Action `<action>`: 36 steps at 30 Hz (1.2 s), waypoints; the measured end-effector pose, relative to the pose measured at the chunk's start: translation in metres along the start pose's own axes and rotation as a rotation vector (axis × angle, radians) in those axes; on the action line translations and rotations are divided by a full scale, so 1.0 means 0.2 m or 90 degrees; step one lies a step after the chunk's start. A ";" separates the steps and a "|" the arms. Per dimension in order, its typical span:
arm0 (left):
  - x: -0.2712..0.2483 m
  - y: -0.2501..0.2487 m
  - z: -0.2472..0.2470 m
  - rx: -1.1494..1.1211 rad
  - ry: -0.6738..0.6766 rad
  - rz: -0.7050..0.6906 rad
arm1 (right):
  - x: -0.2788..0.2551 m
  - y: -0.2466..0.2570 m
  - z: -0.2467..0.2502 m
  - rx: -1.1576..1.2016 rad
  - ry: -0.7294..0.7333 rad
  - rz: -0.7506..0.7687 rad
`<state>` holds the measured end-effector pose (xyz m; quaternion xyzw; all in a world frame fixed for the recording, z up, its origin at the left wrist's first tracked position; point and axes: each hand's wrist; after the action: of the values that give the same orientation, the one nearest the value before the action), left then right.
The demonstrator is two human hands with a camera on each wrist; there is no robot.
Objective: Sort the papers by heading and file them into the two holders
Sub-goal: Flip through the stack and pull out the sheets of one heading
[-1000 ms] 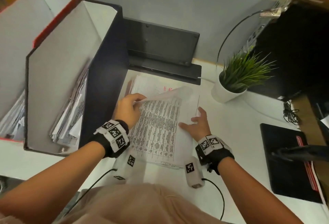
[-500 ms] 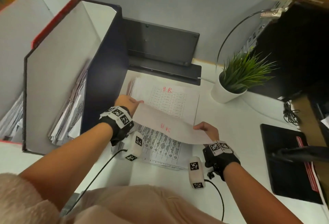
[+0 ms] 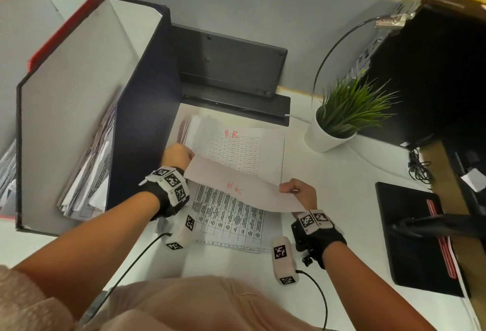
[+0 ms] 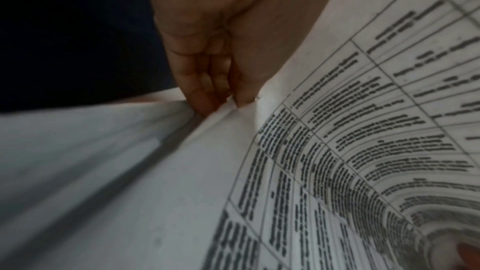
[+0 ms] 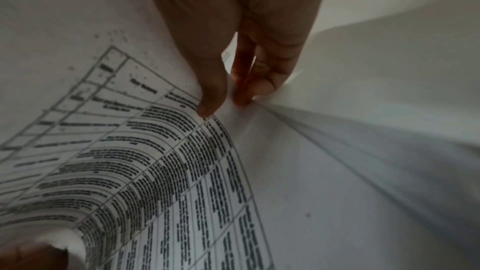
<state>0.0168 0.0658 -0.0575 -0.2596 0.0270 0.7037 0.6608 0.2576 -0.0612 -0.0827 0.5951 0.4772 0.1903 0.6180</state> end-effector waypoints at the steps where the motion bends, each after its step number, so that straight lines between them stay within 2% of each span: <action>1: 0.00 0.01 -0.01 0.002 -0.006 -0.020 | 0.01 0.00 0.00 0.019 -0.012 -0.005; 3: -0.02 0.02 -0.02 -0.020 -0.037 -0.064 | 0.02 0.01 -0.01 0.084 -0.036 -0.038; 6: -0.08 0.04 -0.04 -0.095 -0.181 -0.162 | 0.02 0.03 -0.02 0.175 -0.070 -0.085; 8: -0.11 0.04 -0.05 -0.184 -0.226 -0.195 | 0.02 0.04 -0.02 0.190 -0.089 -0.098; 12: -0.13 0.04 -0.04 -0.335 -0.146 -0.143 | 0.04 0.04 -0.03 0.115 -0.115 -0.027; 16: -0.15 0.02 -0.03 -0.443 -0.050 -0.119 | 0.02 0.07 -0.04 -0.122 -0.047 0.048; 20: -0.15 0.00 0.00 -0.491 0.023 -0.083 | -0.01 0.08 -0.04 -0.225 -0.025 -0.004; 22: -0.13 -0.01 0.02 -0.497 0.048 -0.010 | -0.02 0.08 -0.03 -0.105 -0.026 -0.041; 24: -0.09 -0.02 0.03 -0.537 0.050 0.097 | -0.02 0.08 -0.02 0.101 -0.054 -0.122; 26: -0.07 -0.03 0.05 -0.450 0.021 0.141 | -0.03 0.09 -0.01 0.170 -0.079 -0.207; 29: -0.04 -0.04 0.07 -0.253 0.032 0.107 | -0.01 0.09 -0.01 0.166 -0.085 -0.242; 32: -0.03 -0.04 0.08 -0.192 0.076 0.101 | 0.01 0.07 -0.01 0.136 -0.077 -0.193; 36: -0.04 -0.05 0.06 -0.176 0.036 0.066 | 0.00 0.04 -0.03 0.040 -0.026 -0.086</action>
<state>0.0218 0.0647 -0.0404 -0.3661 -0.0385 0.7263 0.5805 0.2557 -0.0574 -0.0741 0.5845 0.5096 0.1208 0.6197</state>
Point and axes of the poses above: each hand's wrist, its own x-axis towards the middle knuckle, its own z-axis out of the back of the hand, y = z × x, and after that the axes turned 15 degrees about x, right-handed
